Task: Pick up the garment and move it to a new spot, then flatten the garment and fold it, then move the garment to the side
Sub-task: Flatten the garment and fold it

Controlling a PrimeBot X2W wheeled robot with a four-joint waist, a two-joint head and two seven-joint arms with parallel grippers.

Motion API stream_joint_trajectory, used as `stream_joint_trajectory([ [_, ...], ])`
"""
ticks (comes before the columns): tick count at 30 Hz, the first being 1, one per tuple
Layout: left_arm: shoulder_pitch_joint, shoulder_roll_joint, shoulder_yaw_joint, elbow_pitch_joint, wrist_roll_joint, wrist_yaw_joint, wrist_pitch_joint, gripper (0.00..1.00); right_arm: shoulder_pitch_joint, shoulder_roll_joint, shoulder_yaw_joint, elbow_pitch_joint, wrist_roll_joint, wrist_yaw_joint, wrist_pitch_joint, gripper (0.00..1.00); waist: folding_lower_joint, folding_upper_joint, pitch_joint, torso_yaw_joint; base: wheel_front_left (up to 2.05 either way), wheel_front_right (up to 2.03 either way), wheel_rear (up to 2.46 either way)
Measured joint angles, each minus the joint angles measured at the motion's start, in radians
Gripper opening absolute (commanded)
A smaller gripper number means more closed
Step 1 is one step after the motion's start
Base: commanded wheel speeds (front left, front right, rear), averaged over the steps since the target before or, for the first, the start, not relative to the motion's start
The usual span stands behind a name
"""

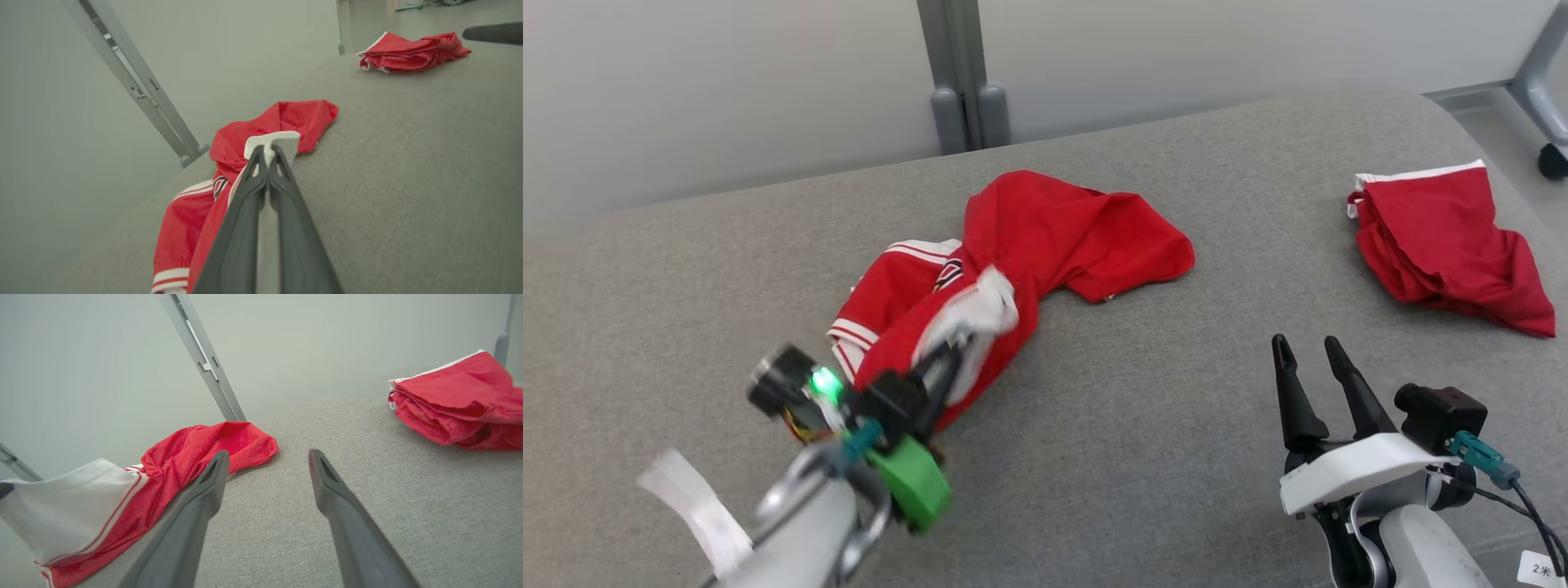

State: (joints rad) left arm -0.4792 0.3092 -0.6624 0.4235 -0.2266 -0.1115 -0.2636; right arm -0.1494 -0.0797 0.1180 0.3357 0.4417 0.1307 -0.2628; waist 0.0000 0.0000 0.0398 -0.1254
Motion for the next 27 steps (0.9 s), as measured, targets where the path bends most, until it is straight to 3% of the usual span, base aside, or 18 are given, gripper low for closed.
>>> stream_joint_trajectory([
  [3,0.102,0.009,-0.130,0.012,0.011,-0.012,0.025,0.00,0.001,0.003,-0.004,0.010,-0.004,0.000,0.000,1.00,0.0000,0.0000,-0.010,0.028,0.00,0.00,0.00],
  [4,0.146,0.022,-0.236,0.030,0.021,-0.016,0.055,0.00,0.000,0.006,-0.001,0.016,-0.005,0.000,0.000,1.00,0.0000,0.0000,-0.017,0.046,0.00,0.00,0.00],
  [7,0.188,0.041,-0.389,0.063,-0.032,-0.017,0.100,0.00,-0.001,0.009,0.001,0.024,-0.007,0.000,0.000,1.00,0.0000,0.0000,-0.029,0.072,0.00,0.00,0.00],
  [12,0.176,0.077,-0.472,0.150,-0.102,-0.018,0.130,0.00,-0.003,0.014,0.008,0.031,-0.011,0.000,0.000,1.00,0.0000,0.0000,-0.045,0.099,0.00,0.00,0.00],
  [13,0.170,0.072,-0.466,0.166,-0.116,-0.019,0.126,0.22,-0.003,0.014,0.007,0.032,-0.012,0.000,0.000,1.00,0.0000,0.0000,-0.047,0.103,0.00,0.00,0.00],
  [14,0.163,0.066,-0.452,0.179,-0.132,-0.019,0.117,0.81,-0.003,0.014,0.005,0.033,-0.012,0.000,0.000,1.00,0.0000,0.0000,-0.049,0.107,0.00,0.00,0.00],
  [15,0.159,0.060,-0.435,0.191,-0.144,-0.010,0.106,1.00,-0.003,0.014,0.004,0.035,-0.012,0.000,0.000,1.00,0.0000,0.0000,-0.051,0.110,0.00,0.00,0.00],
  [22,0.150,0.014,-0.276,0.203,-0.264,0.089,0.023,1.00,0.000,0.014,-0.001,0.038,-0.014,0.000,0.000,1.00,0.0000,0.0000,-0.056,0.116,0.00,0.00,0.00],
  [27,0.158,0.007,-0.121,0.076,-0.299,0.190,0.005,1.00,0.003,0.012,0.005,0.014,-0.005,0.000,0.000,1.00,0.0000,0.0000,-0.059,0.125,0.00,0.00,0.00],
])
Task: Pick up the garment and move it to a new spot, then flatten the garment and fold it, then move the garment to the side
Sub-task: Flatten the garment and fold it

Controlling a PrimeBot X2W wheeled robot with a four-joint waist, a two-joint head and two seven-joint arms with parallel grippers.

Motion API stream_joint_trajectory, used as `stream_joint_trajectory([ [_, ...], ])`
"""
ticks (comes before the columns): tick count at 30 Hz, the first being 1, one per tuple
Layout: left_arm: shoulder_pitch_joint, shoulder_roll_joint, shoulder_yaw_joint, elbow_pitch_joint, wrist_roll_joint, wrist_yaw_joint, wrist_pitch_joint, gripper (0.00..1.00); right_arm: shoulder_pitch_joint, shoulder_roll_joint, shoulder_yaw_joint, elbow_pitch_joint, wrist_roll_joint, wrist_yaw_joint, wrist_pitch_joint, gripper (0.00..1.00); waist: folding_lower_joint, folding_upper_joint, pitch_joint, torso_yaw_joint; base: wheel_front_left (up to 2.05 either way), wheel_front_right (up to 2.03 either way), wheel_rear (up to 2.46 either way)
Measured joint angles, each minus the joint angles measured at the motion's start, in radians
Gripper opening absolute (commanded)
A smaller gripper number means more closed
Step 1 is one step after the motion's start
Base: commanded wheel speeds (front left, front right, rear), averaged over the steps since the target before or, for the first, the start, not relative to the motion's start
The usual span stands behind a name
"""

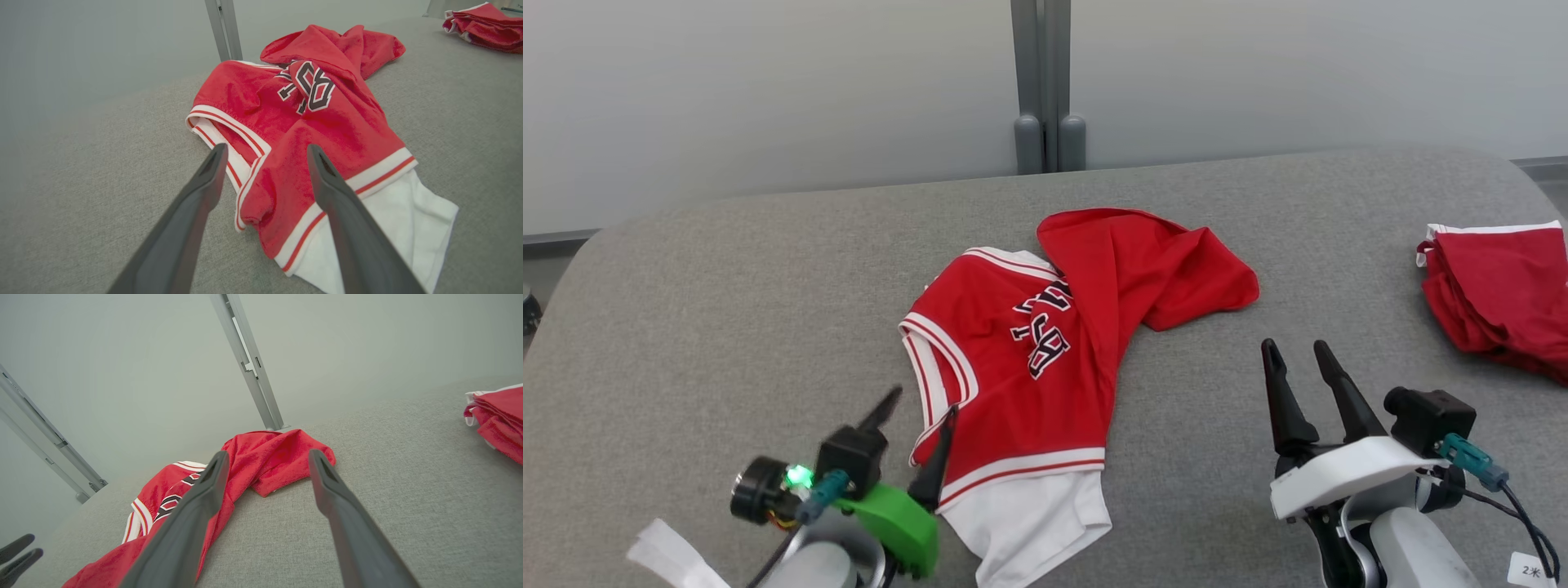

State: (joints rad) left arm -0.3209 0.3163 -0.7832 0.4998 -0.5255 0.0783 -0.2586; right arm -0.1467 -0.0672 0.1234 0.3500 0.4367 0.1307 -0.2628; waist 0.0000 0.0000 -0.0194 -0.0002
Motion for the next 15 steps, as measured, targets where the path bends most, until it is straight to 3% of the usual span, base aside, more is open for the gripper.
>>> stream_joint_trajectory([
  [3,0.035,-0.033,0.173,-0.182,0.027,0.075,-0.004,1.00,0.000,-0.001,0.009,-0.024,0.000,0.000,0.000,1.00,0.0000,0.0000,0.001,0.008,0.00,0.00,0.00],
  [6,0.121,-0.101,0.318,-0.320,0.056,0.099,-0.004,1.00,0.000,-0.008,0.013,-0.040,-0.009,0.000,0.000,1.00,0.0000,0.0000,0.005,0.016,0.00,0.00,0.00],
  [9,0.189,-0.190,0.435,-0.384,0.091,0.070,-0.005,1.00,0.002,-0.018,0.022,-0.045,-0.022,0.000,0.001,1.00,0.0000,0.0000,0.012,0.029,0.00,0.00,0.00],
  [15,0.228,-0.241,0.477,-0.356,0.224,-0.027,-0.006,1.00,-0.019,-0.060,0.054,-0.066,-0.055,0.000,0.026,1.00,0.0000,0.0001,0.042,0.057,0.00,0.00,0.00],
])
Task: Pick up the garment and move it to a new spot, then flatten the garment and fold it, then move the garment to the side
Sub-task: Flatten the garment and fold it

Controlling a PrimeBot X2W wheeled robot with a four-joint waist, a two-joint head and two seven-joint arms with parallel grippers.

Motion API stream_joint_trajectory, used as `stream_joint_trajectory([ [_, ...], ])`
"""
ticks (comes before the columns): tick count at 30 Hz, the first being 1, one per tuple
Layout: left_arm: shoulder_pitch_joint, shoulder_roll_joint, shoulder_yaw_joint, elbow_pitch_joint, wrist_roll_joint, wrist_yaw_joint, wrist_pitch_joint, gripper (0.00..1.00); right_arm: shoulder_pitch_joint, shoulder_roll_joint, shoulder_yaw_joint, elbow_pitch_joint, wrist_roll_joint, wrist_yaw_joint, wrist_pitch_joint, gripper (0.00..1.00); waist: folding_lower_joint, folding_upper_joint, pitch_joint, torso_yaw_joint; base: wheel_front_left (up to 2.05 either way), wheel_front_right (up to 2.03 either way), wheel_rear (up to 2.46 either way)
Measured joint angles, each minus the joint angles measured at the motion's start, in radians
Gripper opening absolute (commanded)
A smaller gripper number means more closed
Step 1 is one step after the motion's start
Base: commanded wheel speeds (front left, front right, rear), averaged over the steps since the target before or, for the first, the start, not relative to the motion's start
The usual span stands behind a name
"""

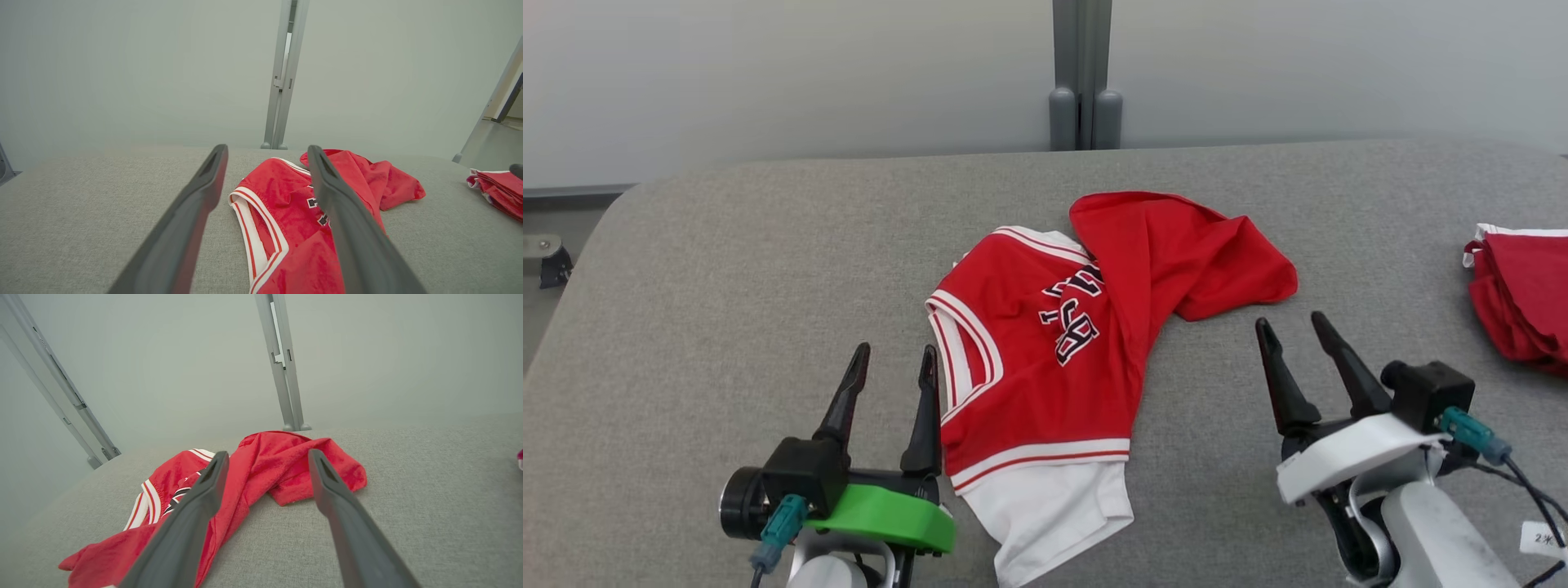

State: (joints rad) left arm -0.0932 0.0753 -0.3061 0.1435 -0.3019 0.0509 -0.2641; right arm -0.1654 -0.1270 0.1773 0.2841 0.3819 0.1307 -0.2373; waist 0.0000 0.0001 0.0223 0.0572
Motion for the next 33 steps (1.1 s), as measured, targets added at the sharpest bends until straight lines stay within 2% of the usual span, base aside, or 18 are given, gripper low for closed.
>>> stream_joint_trajectory([
  [7,-0.020,-0.023,0.011,0.023,0.025,-0.028,0.000,1.00,-0.173,-0.121,0.041,-0.013,-0.030,0.000,0.086,1.00,0.0000,0.0000,0.066,0.050,0.00,0.00,0.00],
  [11,-0.063,-0.023,-0.049,0.014,-0.033,0.002,0.000,1.00,-0.347,-0.215,0.129,0.036,-0.023,0.000,0.181,1.00,0.0000,-0.0001,0.116,0.092,0.00,0.00,0.00],
  [15,-0.133,-0.024,-0.146,-0.011,-0.072,0.023,0.000,1.00,-0.532,-0.333,0.225,0.136,0.009,0.000,0.270,1.00,0.0000,0.0000,0.164,0.148,0.00,0.00,0.00],
  [20,-0.208,-0.024,-0.255,-0.058,-0.127,0.071,0.000,1.00,-0.723,-0.450,0.427,0.244,0.085,0.000,0.382,1.00,0.0000,0.0000,0.228,0.233,0.00,0.00,0.00],
  [25,-0.246,-0.024,-0.346,-0.105,-0.164,0.111,0.000,1.00,-0.854,-0.553,0.601,0.309,0.181,0.000,0.427,1.00,0.0000,0.0000,0.289,0.316,0.00,0.00,0.00],
  [30,-0.266,-0.024,-0.400,-0.128,-0.188,0.134,0.000,1.00,-0.918,-0.613,0.769,0.338,0.300,0.001,0.466,1.00,0.0000,0.0000,0.348,0.390,0.00,0.00,0.00],
  [33,-0.271,-0.024,-0.415,-0.137,-0.198,0.143,0.000,1.00,-0.973,-0.649,0.848,0.355,0.318,0.001,0.459,1.00,0.0000,0.0000,0.381,0.424,0.00,0.00,0.00],
])
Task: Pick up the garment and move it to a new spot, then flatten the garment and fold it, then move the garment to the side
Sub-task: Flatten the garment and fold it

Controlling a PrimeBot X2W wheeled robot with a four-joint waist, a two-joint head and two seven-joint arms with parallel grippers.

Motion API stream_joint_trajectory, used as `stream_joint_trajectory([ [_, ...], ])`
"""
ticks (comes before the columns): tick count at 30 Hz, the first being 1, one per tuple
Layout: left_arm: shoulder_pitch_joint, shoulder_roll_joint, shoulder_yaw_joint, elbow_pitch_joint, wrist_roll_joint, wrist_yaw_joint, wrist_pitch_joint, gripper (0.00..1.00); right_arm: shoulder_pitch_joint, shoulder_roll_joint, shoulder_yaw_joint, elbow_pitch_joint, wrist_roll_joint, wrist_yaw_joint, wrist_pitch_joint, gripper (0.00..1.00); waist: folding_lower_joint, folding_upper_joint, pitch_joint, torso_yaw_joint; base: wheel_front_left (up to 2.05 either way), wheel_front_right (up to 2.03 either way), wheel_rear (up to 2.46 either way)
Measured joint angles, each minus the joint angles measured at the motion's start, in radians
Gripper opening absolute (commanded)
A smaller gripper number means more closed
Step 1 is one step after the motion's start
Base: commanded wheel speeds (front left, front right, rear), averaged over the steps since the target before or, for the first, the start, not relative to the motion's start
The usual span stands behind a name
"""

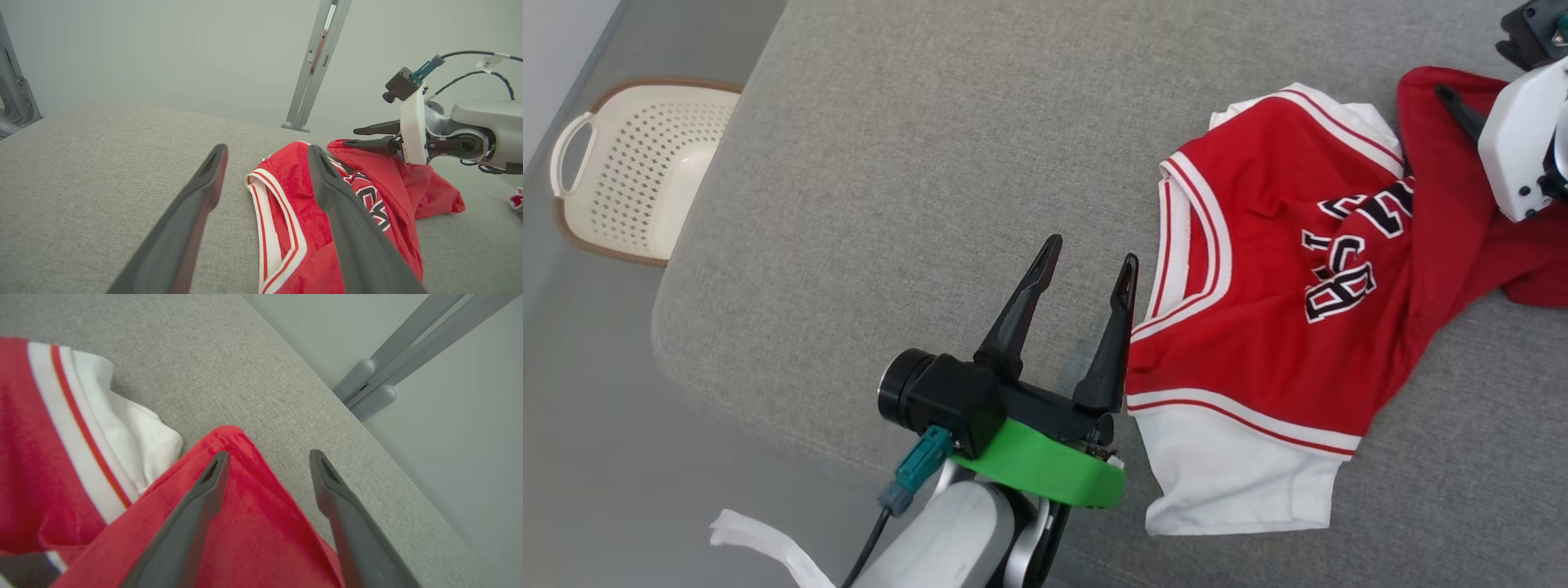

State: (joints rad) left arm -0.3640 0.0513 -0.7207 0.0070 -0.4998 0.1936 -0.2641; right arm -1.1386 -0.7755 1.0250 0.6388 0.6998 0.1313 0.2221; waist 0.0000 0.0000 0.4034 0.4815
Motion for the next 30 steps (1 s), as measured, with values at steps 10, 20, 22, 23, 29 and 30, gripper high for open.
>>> stream_joint_trajectory([
  [10,-0.004,0.000,-0.007,-0.009,-0.007,0.010,0.000,1.00,-0.109,-0.013,0.165,0.093,0.100,0.000,-0.007,0.00,0.0000,0.0000,0.077,0.067,0.00,0.00,0.00],
  [20,-0.004,-0.001,0.033,0.048,0.016,-0.002,0.000,1.00,-0.115,0.054,0.217,0.168,0.194,0.000,-0.113,0.00,0.0000,0.0000,0.048,0.024,0.00,0.00,0.00],
  [22,-0.004,-0.002,0.046,0.062,0.022,-0.009,0.000,1.00,-0.114,0.070,0.222,0.176,0.213,0.000,-0.137,0.00,0.0000,0.0000,0.032,0.006,0.00,0.00,0.00],
  [23,-0.002,-0.002,0.056,0.068,0.027,-0.013,0.000,1.00,-0.113,0.078,0.225,0.178,0.220,0.000,-0.150,0.00,0.0000,0.0000,0.023,-0.005,0.00,0.00,0.00],
  [29,0.019,-0.002,0.128,0.113,0.058,-0.034,0.000,1.00,-0.100,0.116,0.228,0.197,0.284,0.000,-0.252,0.00,0.0001,0.0000,-0.034,-0.076,0.00,0.00,0.00],
  [30,0.028,-0.003,0.148,0.122,0.059,-0.036,0.000,1.00,-0.094,0.124,0.228,0.201,0.289,0.000,-0.268,0.00,0.0000,0.0000,-0.045,-0.090,0.00,0.00,0.00],
])
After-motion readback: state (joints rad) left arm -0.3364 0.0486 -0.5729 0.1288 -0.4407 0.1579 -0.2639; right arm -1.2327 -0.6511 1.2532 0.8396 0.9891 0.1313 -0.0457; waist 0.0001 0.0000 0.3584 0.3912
